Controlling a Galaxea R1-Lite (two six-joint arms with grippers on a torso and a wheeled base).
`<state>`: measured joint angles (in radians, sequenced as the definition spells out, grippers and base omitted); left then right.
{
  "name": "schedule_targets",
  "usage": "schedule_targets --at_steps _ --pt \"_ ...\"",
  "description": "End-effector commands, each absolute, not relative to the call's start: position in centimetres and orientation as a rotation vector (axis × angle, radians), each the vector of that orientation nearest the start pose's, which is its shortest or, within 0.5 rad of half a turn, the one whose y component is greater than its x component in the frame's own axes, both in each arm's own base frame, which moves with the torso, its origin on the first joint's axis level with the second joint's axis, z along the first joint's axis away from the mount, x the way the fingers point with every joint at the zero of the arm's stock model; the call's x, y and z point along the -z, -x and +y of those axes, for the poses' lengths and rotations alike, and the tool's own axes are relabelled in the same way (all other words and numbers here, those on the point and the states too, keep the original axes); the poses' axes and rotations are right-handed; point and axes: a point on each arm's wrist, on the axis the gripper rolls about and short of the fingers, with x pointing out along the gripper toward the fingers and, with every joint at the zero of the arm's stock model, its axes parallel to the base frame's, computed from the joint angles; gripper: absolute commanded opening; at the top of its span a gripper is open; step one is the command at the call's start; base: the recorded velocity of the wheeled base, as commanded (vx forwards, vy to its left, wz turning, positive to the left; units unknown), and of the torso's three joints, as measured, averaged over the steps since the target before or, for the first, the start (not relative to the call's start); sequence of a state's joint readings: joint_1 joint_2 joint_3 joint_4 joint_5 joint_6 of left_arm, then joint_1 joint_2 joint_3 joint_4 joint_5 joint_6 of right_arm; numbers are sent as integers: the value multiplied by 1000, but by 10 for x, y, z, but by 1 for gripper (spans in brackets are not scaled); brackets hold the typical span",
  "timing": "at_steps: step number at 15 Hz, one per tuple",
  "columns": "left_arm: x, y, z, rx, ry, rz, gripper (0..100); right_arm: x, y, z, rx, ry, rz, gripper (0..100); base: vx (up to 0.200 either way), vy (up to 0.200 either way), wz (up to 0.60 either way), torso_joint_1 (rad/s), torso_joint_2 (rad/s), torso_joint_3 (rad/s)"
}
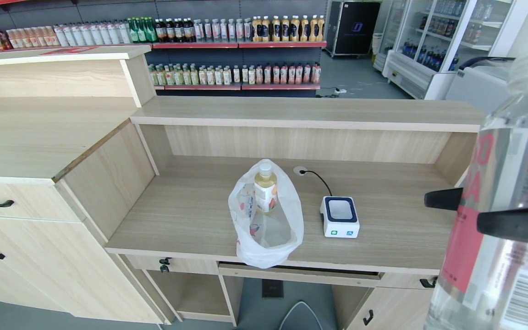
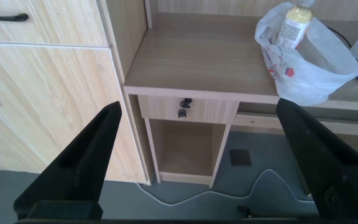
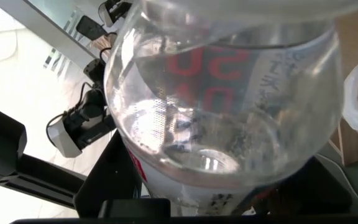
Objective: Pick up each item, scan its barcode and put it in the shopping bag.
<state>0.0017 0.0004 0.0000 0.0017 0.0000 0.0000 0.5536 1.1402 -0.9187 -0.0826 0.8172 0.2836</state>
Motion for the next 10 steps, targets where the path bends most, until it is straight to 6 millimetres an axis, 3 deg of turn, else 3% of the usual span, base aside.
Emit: schedule_targets --at_steps 1,5,7,8,10 --pt "-75 23 0 -2 0 2 100 -294 -125 97 -1340 -256 346 0 0 0 0 0 0 0" --pt "-75 23 0 -2 0 2 100 -292 -127 98 -1347 -252 353 0 0 0 0 0 0 0" --pt "-75 23 0 -2 0 2 100 -289 -137 99 -1296 -204 327 0 0 0 0 0 0 0" --pt "-75 23 0 -2 0 2 100 -285 -147 97 -1211 -156 301 0 0 0 0 0 0 0" --pt "-75 23 0 -2 0 2 100 -270 -187 85 -1007 25 208 0 0 0 0 0 0 0"
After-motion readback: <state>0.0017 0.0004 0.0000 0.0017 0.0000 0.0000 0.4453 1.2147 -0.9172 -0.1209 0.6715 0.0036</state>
